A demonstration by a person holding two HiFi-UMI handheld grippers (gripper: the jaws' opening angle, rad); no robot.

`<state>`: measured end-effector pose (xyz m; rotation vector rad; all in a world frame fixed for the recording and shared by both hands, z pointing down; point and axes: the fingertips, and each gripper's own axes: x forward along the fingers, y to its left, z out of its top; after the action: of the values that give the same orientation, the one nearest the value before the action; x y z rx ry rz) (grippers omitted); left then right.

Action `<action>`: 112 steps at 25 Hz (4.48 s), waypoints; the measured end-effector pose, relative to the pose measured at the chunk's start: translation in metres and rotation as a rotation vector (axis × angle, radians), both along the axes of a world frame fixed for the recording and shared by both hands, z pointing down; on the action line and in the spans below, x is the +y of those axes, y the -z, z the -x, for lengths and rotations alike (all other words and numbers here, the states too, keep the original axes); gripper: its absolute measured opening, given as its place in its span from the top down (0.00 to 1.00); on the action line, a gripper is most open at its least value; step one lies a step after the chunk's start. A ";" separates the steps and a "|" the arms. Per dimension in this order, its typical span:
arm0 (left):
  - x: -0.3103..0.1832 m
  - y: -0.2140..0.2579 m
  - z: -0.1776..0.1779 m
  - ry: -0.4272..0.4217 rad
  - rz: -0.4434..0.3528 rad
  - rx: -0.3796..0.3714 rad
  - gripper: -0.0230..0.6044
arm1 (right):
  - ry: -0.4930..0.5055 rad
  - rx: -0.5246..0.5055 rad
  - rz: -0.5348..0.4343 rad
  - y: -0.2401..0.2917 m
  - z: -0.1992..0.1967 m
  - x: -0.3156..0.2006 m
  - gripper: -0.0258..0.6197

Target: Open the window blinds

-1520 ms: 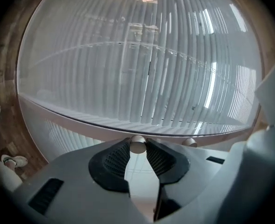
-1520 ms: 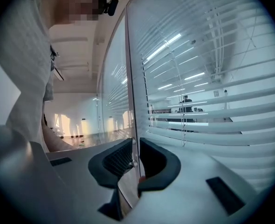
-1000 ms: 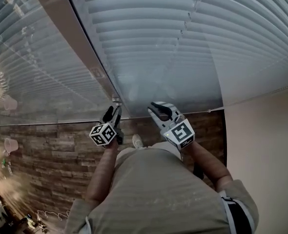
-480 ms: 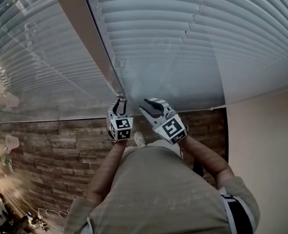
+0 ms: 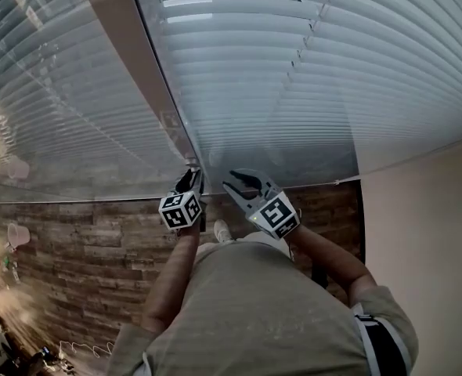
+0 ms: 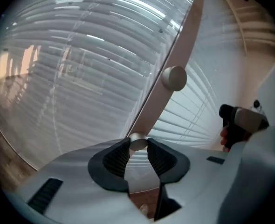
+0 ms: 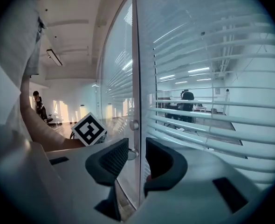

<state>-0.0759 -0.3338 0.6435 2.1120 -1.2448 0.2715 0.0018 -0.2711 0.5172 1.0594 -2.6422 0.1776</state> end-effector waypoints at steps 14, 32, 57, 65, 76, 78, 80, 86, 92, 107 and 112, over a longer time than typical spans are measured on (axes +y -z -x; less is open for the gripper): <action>0.002 0.014 0.010 0.005 -0.007 0.075 0.73 | -0.008 -0.003 0.005 0.001 -0.001 0.000 0.80; -0.009 0.104 0.004 0.081 -0.064 0.457 0.65 | 0.000 -0.027 0.046 -0.010 -0.005 -0.001 0.80; -0.011 0.126 0.004 0.028 -0.327 -0.169 0.74 | -0.031 -0.007 0.042 0.006 0.004 0.006 0.80; -0.006 0.124 0.002 -0.008 -0.416 -0.420 0.74 | 0.018 0.007 0.047 0.011 0.004 0.008 0.80; -0.004 0.103 -0.009 -0.055 -0.382 -0.269 0.61 | 0.123 -0.026 0.063 -0.006 -0.005 0.008 0.80; -0.001 0.106 -0.003 0.030 -0.283 0.103 0.56 | 0.134 -0.060 0.086 -0.015 -0.006 0.012 0.80; 0.007 0.110 0.011 0.125 -0.185 0.342 0.56 | 0.153 -0.082 0.092 -0.007 -0.001 0.024 0.80; 0.013 0.110 0.008 0.197 -0.119 0.564 0.56 | 0.202 -0.097 0.081 0.004 -0.002 0.028 0.80; 0.000 0.126 0.012 0.292 -0.110 0.671 0.65 | 0.248 -0.102 0.082 0.021 0.001 0.021 0.80; -0.003 0.112 0.013 0.236 -0.193 0.161 0.75 | 0.307 -0.112 0.091 0.007 0.002 0.022 0.80; -0.004 0.115 0.009 0.172 -0.242 -0.023 0.75 | 0.291 -0.093 0.073 0.010 0.000 0.011 0.80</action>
<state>-0.0851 -0.3377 0.5283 2.1884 -1.5288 0.0717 0.0013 -0.2606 0.5075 0.6475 -2.8107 0.2642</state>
